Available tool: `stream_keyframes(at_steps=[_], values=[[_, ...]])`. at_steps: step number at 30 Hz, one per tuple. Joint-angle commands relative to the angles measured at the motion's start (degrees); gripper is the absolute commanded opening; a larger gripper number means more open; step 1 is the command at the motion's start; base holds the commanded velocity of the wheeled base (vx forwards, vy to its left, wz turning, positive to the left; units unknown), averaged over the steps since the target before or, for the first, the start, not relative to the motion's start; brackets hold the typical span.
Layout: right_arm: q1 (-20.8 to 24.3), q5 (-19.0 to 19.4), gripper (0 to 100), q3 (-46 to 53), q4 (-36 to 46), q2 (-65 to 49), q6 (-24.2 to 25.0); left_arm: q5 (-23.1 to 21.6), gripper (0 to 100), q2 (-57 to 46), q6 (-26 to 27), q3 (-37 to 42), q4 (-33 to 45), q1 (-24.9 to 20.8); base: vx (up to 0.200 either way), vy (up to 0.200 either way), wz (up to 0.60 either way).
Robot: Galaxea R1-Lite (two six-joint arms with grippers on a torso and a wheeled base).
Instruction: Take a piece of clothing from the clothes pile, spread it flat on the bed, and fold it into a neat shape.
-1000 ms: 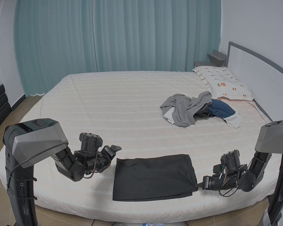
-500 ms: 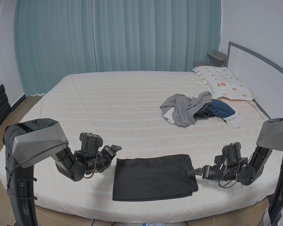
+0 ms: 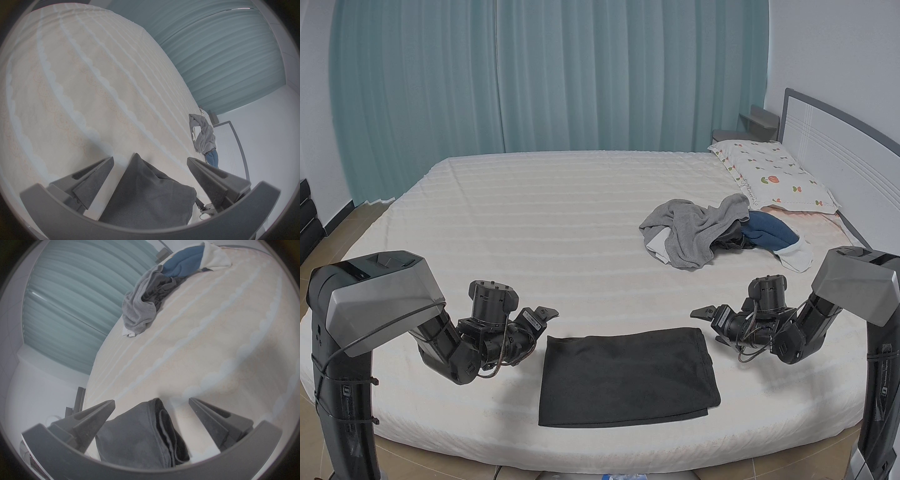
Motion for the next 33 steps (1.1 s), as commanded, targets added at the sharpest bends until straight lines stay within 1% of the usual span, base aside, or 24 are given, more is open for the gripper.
stream_keyframes(at_steps=[1, 2, 8, 11, 17, 31, 32, 33], values=[[0.3, 0.2, 100, -1.3, -0.1, 2.4, 1.1, 0.3, 100, 0.3, 0.0, -0.1, 0.0, -0.1, 0.0, 0.0, 0.0], [0.7, 0.3, 0, -1.3, 0.0, 2.4, 1.2, 0.7, 100, 0.4, 0.0, -0.1, 0.0, -0.1, 0.0, 0.0, 0.0], [1.5, 0.2, 0, -1.3, -0.6, 2.5, 1.3, 1.1, 100, 0.7, 1.2, -0.1, 0.0, -0.1, 0.0, 0.0, 0.0], [1.1, 0.1, 0, -2.0, -0.7, 2.5, 1.6, 1.1, 100, 0.7, 1.3, -0.1, 0.0, -0.1, 0.0, 0.0, 0.0], [-0.2, 0.1, 0, -2.5, -0.7, 1.7, 3.7, 1.2, 100, 0.8, 1.3, -0.1, 0.0, -0.2, 0.0, 0.0, 0.0], [-0.4, 0.1, 0, -2.4, -0.6, 2.0, 3.7, 1.2, 100, 0.8, 1.3, -0.2, 0.0, -0.3, 0.0, 0.0, 0.0], [-0.4, 0.1, 100, -2.4, -0.6, 2.0, 3.7, 1.2, 100, 0.9, 1.4, -0.2, 0.0, -0.3, 0.0, 0.0, 0.0], [-0.4, 0.1, 100, -2.4, -0.7, 2.1, 3.7, 1.2, 100, 0.9, 1.6, -0.3, 0.0, -0.3, 0.0, 0.0, 0.0]])
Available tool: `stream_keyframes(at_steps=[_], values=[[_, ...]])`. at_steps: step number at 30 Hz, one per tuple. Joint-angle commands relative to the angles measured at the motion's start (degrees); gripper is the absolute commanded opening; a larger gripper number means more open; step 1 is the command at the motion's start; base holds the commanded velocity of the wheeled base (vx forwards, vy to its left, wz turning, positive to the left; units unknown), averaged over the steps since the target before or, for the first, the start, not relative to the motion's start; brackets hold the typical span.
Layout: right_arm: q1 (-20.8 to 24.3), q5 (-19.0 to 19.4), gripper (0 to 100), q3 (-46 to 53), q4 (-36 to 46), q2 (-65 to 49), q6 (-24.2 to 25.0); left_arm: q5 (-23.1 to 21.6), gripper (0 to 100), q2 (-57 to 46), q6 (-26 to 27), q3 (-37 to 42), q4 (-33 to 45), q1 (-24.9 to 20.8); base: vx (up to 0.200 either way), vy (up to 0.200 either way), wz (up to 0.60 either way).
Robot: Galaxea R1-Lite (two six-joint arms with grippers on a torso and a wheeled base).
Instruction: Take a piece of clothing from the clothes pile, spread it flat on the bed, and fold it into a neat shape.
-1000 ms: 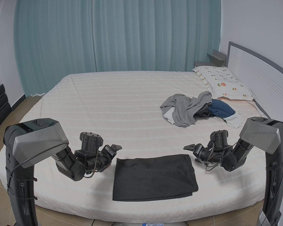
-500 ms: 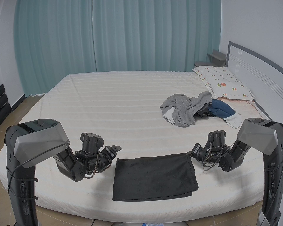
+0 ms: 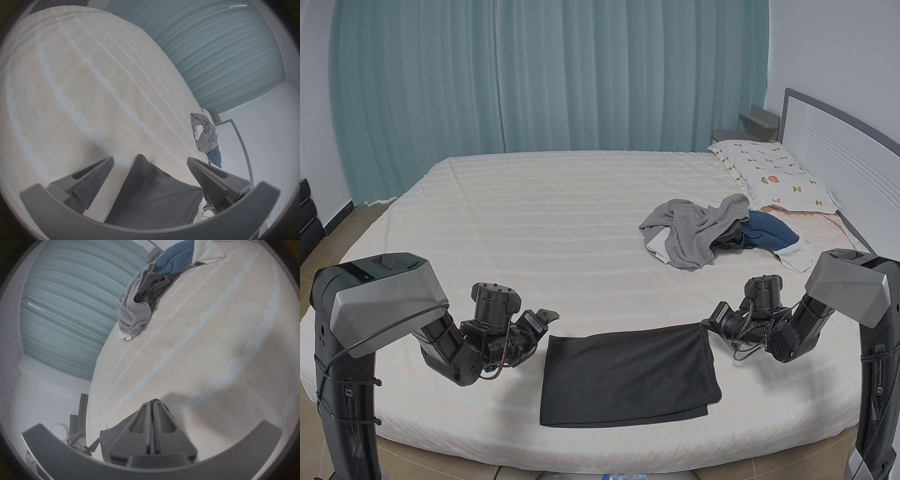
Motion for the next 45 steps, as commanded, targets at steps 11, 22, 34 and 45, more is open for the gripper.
stream_keyframes(at_steps=[11, 22, 34, 45], values=[[-1.0, 0.4, 100, 0.2, -0.3, -0.3, 0.3, 1.8, 100, 3.2, 2.0, -4.3, 0.2, -3.3, 0.0, 0.0, 0.0], [-1.2, 0.4, 100, 0.1, -0.3, -0.5, 1.2, 6.6, 0, 6.1, 6.2, -6.1, 0.2, -4.1, 0.0, 0.0, 0.0], [-1.2, 0.3, 100, 0.7, -0.4, -0.5, 1.2, 15.2, 0, 8.8, 6.1, -7.4, -1.6, -4.7, 0.0, 0.0, 0.0], [-1.6, 0.4, 100, 0.9, -0.4, -0.5, 1.2, 16.3, 0, 8.6, 5.8, -7.0, -4.2, -4.0, 0.0, 0.0, 0.0]])
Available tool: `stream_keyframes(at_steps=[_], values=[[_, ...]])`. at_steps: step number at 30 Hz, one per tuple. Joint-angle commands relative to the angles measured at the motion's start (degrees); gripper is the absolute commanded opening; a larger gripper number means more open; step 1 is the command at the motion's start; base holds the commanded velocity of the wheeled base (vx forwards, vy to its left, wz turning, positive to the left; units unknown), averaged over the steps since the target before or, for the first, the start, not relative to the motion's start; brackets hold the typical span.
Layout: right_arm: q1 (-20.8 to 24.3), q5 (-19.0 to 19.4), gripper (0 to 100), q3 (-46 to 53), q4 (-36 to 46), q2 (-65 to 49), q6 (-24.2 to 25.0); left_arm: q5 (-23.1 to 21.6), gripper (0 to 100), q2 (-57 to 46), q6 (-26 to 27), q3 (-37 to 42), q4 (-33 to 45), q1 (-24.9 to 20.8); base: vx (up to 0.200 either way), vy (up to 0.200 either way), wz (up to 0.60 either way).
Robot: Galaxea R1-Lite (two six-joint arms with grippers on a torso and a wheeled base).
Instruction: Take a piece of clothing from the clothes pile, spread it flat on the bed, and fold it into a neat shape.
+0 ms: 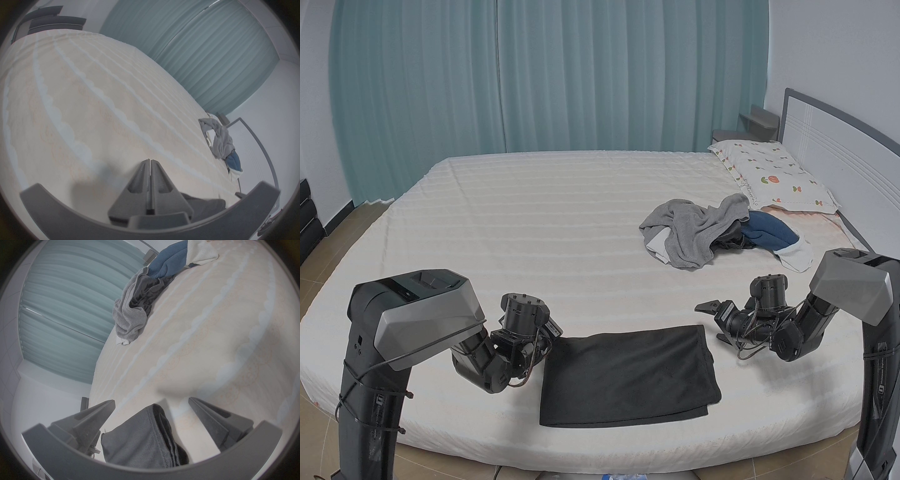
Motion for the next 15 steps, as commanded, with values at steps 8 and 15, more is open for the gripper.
stream_keyframes(at_steps=[8, 15], values=[[-0.1, 0.0, 100, 0.1, 0.0, 0.1, 0.0, -2.1, 0, -0.7, -0.3, 2.4, -1.0, 0.0, 0.0, 0.0, 0.0], [-0.1, 0.1, 100, 0.1, 0.1, 0.1, 0.0, -4.3, 100, -0.3, 0.0, 2.3, -1.1, -0.5, 0.0, 0.0, 0.0]])
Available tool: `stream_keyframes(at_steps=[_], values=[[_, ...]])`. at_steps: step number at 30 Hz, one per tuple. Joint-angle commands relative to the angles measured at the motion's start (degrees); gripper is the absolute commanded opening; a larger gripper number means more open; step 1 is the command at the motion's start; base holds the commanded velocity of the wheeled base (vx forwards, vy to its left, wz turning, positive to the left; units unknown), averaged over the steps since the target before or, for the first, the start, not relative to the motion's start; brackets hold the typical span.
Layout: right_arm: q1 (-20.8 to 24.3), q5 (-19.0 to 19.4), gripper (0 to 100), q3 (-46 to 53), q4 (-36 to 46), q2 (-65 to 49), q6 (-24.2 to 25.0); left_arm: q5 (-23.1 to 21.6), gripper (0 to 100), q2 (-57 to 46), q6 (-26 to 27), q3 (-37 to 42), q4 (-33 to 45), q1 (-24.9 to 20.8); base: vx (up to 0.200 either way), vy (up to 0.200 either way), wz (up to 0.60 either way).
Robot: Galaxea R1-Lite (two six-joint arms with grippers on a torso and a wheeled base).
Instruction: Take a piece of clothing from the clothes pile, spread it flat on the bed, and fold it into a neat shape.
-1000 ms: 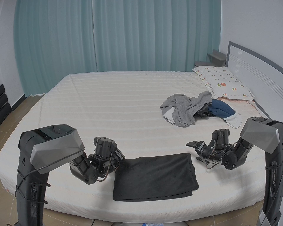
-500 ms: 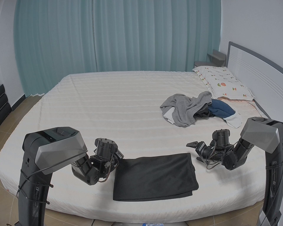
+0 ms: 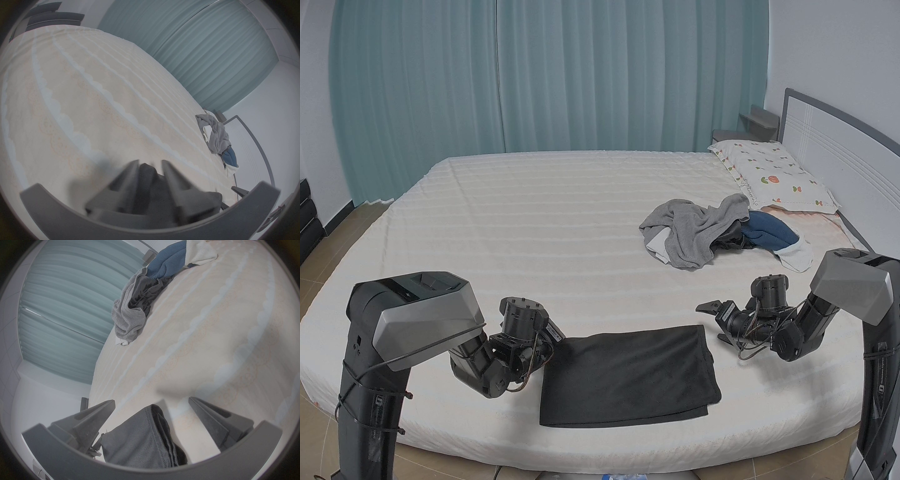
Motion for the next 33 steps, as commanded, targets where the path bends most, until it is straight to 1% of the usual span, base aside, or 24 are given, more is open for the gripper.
stream_keyframes(at_steps=[1, 5, 6, 33], values=[[0.0, 0.0, 100, 0.0, 0.0, 0.1, 0.0, -0.1, 100, 0.0, 0.1, 0.0, 0.0, -0.3, 0.0, 0.0, 0.0], [0.1, 0.1, 100, 0.0, -0.1, 0.1, 0.0, -0.2, 100, 0.0, 0.2, 0.0, 0.0, -0.4, 0.0, 0.0, 0.0], [0.1, 0.1, 100, 0.0, 0.0, 0.1, 0.0, -0.2, 0, 0.0, 0.2, 0.0, 0.0, -0.5, 0.0, 0.0, 0.0], [-0.4, 0.1, 100, 0.0, 0.0, 0.2, 0.0, 0.3, 0, 0.1, 0.3, -0.5, -0.2, 0.2, 0.0, 0.0, 0.0]])
